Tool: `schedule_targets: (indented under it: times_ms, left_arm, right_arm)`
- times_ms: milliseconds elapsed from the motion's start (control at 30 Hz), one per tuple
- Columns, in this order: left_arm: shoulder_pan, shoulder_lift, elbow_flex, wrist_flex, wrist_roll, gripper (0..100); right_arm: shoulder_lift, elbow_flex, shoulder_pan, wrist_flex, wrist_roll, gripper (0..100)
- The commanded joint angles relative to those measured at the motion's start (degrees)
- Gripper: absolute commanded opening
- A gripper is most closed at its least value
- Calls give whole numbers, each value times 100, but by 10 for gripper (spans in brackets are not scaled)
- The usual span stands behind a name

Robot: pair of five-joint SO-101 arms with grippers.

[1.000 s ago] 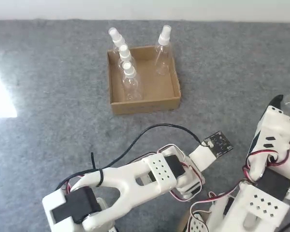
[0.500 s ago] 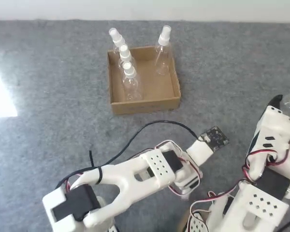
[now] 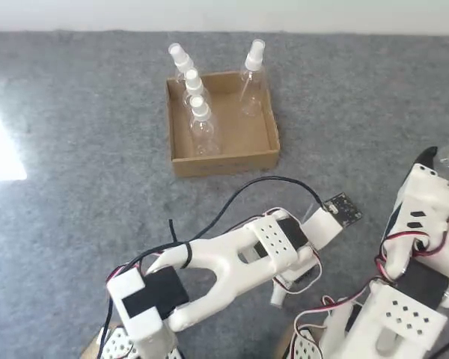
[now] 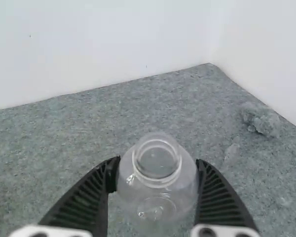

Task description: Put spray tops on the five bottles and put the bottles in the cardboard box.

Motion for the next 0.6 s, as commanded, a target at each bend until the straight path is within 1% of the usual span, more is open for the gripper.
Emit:
schedule_targets:
  times_ms: [0, 200, 367, 567]
  left_arm:
    - [-35, -44, -277, 70, 18, 26]
    - [-62, -53, -268, 70, 18, 12]
    - [-79, -334, -48, -35, 9, 12]
    - [-554, -941, 391, -343, 9, 12]
  right_arm:
    - [40, -396, 22, -101, -62, 107]
    - [40, -387, -4, -101, -62, 107]
    - [57, -378, -233, -101, -62, 107]
    - [84, -369, -233, -101, -62, 107]
